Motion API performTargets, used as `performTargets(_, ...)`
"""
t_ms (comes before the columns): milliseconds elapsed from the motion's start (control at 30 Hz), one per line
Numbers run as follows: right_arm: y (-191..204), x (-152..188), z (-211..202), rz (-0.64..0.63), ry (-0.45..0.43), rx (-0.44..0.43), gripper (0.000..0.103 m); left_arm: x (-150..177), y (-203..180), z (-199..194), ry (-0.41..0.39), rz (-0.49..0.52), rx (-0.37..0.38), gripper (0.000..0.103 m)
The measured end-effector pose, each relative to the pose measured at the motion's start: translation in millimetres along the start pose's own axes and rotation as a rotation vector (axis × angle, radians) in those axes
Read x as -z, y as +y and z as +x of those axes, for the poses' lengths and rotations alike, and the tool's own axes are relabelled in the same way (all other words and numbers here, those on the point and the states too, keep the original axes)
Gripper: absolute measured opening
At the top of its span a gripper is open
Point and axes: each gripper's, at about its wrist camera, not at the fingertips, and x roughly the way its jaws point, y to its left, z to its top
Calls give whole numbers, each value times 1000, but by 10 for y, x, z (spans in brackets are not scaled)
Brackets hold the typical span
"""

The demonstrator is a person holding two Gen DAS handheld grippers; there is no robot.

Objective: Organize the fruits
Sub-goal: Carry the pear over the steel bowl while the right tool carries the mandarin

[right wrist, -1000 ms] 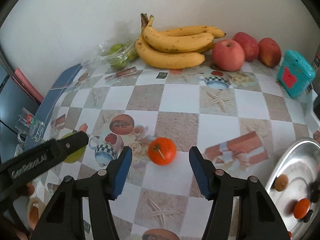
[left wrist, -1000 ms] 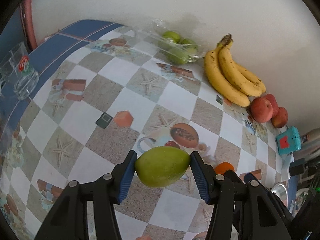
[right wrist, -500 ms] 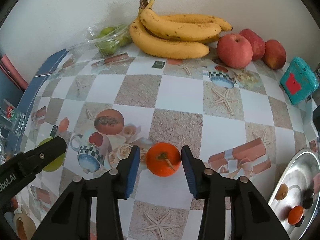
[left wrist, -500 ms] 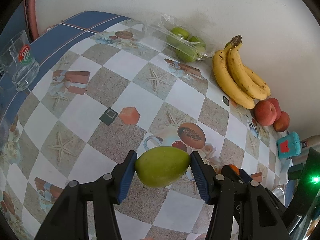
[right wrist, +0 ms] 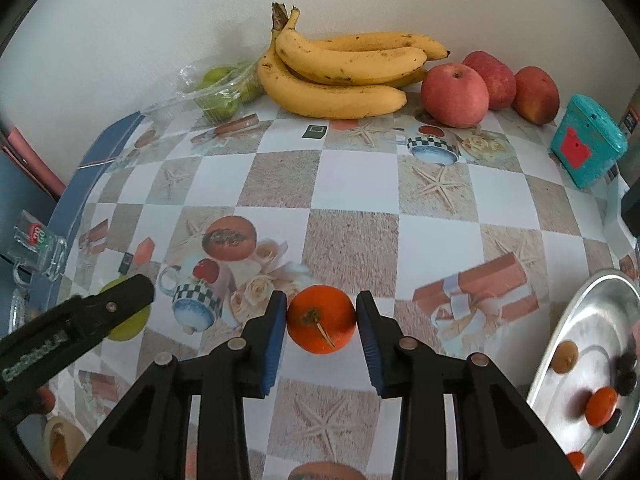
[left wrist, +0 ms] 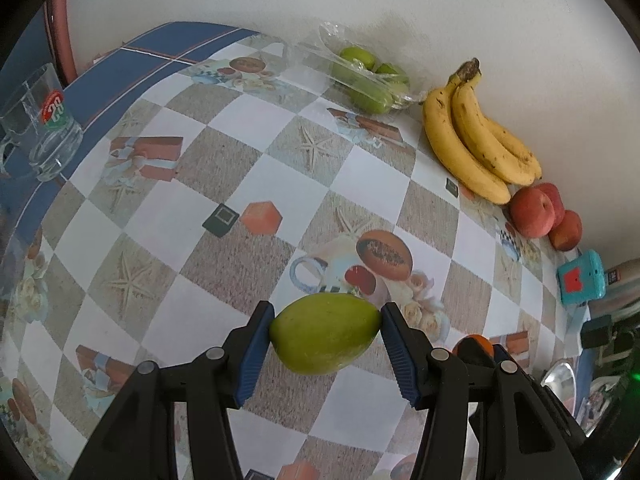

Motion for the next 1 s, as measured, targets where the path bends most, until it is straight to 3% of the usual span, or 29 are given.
performTargets(500, -76, 460, -411, 27, 6, 7, 37, 254, -9, -101, 34, 27, 8, 58)
performTargets(1000, -144, 729, -831, 43, -32, -16, 37, 426, -36, -355, -7, 68, -10, 58)
